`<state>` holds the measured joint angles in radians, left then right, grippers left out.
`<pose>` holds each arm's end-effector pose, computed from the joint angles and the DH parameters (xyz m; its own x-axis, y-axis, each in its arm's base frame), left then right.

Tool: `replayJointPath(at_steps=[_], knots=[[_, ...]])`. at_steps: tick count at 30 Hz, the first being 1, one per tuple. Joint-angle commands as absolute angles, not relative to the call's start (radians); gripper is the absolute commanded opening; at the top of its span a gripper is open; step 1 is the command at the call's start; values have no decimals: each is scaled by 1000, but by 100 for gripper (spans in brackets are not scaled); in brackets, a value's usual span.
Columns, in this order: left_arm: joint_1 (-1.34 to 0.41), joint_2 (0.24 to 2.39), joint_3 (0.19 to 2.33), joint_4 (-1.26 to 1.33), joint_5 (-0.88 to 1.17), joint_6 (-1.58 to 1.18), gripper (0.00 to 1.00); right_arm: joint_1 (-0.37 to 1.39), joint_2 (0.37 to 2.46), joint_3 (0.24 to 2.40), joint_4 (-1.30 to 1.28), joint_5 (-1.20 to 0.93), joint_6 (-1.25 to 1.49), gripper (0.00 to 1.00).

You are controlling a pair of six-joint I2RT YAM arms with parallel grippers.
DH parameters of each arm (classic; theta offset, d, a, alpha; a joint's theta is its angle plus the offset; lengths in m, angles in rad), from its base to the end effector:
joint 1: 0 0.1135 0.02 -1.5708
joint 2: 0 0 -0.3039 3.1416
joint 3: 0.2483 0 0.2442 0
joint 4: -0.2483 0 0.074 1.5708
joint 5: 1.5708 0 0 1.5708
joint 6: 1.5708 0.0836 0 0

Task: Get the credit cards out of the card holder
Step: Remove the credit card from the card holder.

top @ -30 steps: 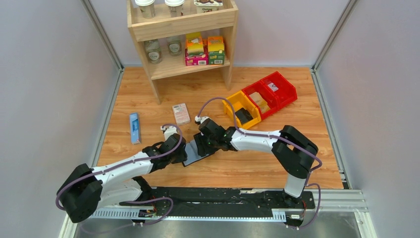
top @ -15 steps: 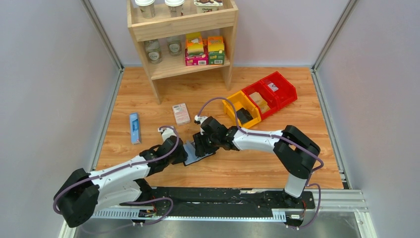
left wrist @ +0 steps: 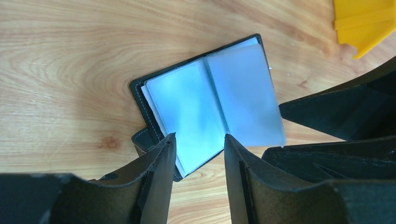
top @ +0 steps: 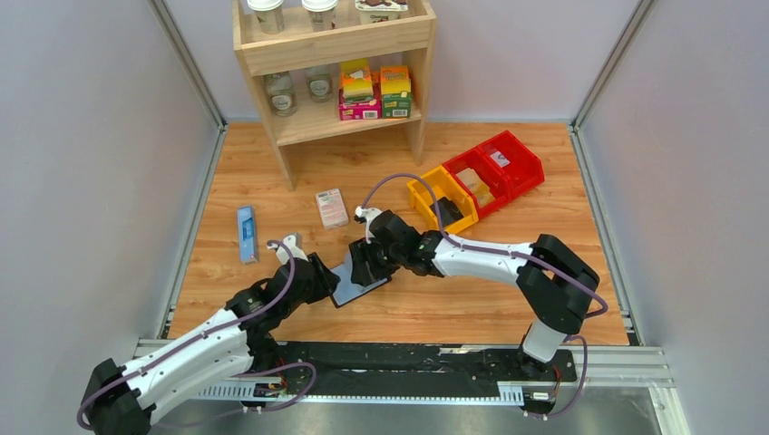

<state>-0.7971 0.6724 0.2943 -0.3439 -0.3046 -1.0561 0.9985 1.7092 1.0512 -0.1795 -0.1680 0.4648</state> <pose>0.1156 -0.0825 0.1696 -0.6844 -0.4877 -0.5420 -0.1435 0.8189 -0.5557 0.1998 0.3359 0.2010 -0.7584 -0.3612 -0.5426 -0.6147 0.6732 0.4111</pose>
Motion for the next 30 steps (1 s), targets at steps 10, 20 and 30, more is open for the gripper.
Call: replayJointPath(at_steps=[10,20,30], knots=[[-801,503,371,-525,-390,-1057,53,1003,1704,1065,-64,-325,459,65],[-801,471,403,-574,-410,-1060,52,1006,1861,1109,24,-498,508,66],[-799,446,402,-555,-405,-1075,53,1005,1878,1132,-61,-460,465,67]])
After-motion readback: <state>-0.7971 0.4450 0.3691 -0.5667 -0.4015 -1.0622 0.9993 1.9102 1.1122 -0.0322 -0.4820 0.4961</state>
